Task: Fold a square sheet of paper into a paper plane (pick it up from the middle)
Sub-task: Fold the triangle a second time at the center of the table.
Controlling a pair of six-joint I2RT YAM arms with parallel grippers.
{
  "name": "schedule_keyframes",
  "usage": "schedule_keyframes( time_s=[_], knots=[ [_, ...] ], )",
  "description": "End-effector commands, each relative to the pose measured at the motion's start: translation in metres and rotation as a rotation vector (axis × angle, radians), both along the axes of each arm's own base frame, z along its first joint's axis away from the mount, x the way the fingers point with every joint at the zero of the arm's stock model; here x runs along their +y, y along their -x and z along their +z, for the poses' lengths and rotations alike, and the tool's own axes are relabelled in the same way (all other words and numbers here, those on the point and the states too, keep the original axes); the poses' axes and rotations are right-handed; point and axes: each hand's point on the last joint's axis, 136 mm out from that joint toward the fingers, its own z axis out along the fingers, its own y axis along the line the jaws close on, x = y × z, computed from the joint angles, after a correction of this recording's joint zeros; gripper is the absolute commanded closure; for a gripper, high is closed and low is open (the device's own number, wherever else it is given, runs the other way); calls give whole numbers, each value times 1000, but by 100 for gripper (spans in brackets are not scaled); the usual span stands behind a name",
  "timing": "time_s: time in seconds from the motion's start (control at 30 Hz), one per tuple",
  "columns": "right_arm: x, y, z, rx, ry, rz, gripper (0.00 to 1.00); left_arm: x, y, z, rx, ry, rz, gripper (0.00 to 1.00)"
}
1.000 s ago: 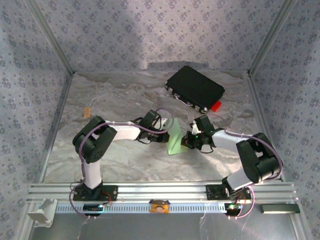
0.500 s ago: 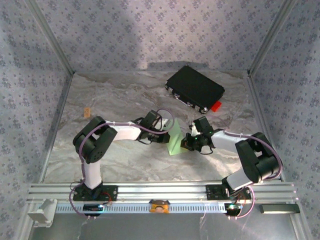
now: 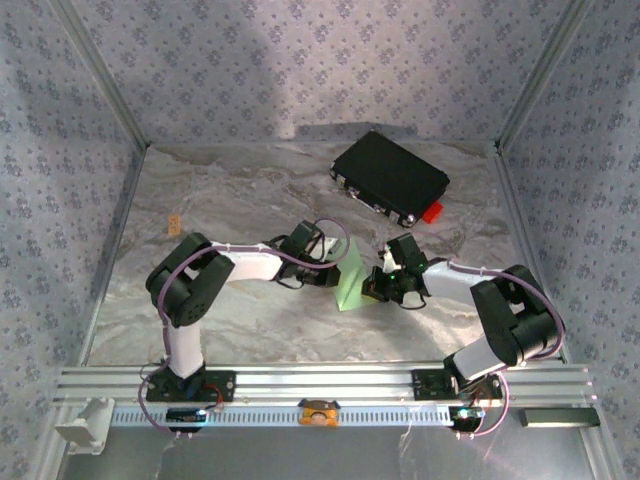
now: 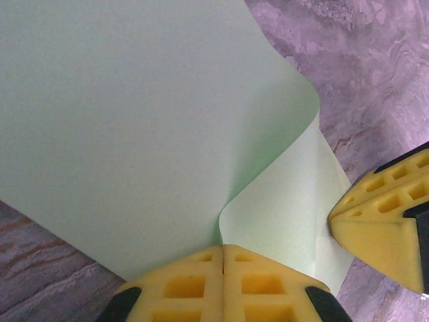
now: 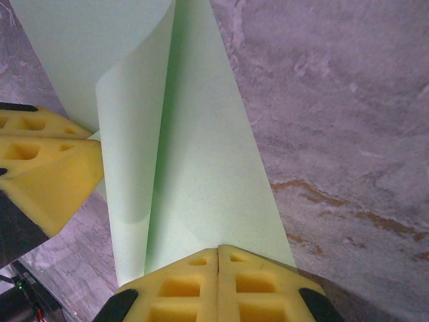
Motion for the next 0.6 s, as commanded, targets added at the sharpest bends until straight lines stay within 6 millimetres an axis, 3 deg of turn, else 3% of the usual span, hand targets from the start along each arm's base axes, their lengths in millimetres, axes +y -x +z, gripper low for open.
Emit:
schedule_keyframes(
  time_s=[0.0,0.2,0.57],
  knots=[
    [-8,7,-10,24,43,-5,100,-3,-5,17,-50,3,-10,100],
    [-7,6,-9,25,36,-5,100,0,-9,25,-84,0,6,100],
    [-8,6,-10,25,35,-5,100,-8,-6,12,-35,1,-36,100]
  ],
)
